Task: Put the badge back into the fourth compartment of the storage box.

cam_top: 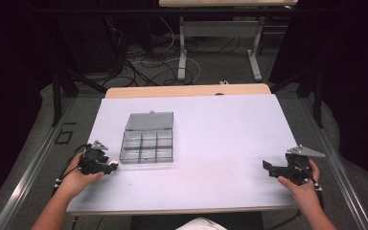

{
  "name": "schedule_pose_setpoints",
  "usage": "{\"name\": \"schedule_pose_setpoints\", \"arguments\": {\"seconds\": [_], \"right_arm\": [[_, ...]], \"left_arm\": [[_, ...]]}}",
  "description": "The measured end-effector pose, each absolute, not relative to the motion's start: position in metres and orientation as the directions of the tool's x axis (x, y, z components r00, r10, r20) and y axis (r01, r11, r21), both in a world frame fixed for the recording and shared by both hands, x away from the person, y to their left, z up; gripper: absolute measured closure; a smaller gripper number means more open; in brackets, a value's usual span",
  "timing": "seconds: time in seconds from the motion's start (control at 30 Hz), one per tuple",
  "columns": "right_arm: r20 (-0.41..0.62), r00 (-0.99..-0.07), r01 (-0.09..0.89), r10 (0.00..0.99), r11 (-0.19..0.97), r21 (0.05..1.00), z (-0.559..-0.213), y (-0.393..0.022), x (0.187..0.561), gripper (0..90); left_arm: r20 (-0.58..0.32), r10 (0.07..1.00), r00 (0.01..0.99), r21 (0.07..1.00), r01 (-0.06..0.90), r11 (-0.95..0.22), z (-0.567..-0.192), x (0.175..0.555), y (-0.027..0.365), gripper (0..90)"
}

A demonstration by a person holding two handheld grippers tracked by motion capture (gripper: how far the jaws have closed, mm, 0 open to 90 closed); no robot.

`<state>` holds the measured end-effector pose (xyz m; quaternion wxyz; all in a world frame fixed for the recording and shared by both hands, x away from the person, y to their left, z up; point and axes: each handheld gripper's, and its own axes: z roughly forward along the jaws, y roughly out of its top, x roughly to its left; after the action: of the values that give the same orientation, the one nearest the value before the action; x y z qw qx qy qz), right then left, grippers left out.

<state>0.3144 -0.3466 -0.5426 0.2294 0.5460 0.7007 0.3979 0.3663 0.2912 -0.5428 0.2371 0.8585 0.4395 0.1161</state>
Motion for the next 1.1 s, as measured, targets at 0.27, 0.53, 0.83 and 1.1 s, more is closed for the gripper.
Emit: {"name": "schedule_pose_setpoints", "arguments": {"seconds": [0.27, 0.53, 0.83, 1.1], "right_arm": [[0.111, -0.301, 0.583, 0.947, 0.091, 0.807, -0.5428, -0.3466, 0.3144, 0.5], [0.121, -0.31, 0.591, 0.943, 0.091, 0.801, -0.543, -0.3462, 0.3143, 1.6], [0.122, -0.313, 0.592, 0.942, 0.093, 0.801, -0.5434, -0.3459, 0.3145, 2.4], [0.117, -0.328, 0.591, 0.937, 0.107, 0.8, -0.5441, -0.3465, 0.315, 5.6]], "left_arm": [[-0.021, 0.818, 0.575, 0.503, 0.713, -0.489, -0.5427, 0.368, 0.2904, 50.7], [-0.036, 0.817, 0.576, 0.492, 0.722, -0.487, -0.5419, 0.3696, 0.2906, 53.0], [-0.044, 0.816, 0.577, 0.499, 0.72, -0.482, -0.5424, 0.371, 0.2922, 54.6], [-0.051, 0.819, 0.572, 0.504, 0.722, -0.473, -0.5425, 0.3701, 0.2933, 57.5]]}}
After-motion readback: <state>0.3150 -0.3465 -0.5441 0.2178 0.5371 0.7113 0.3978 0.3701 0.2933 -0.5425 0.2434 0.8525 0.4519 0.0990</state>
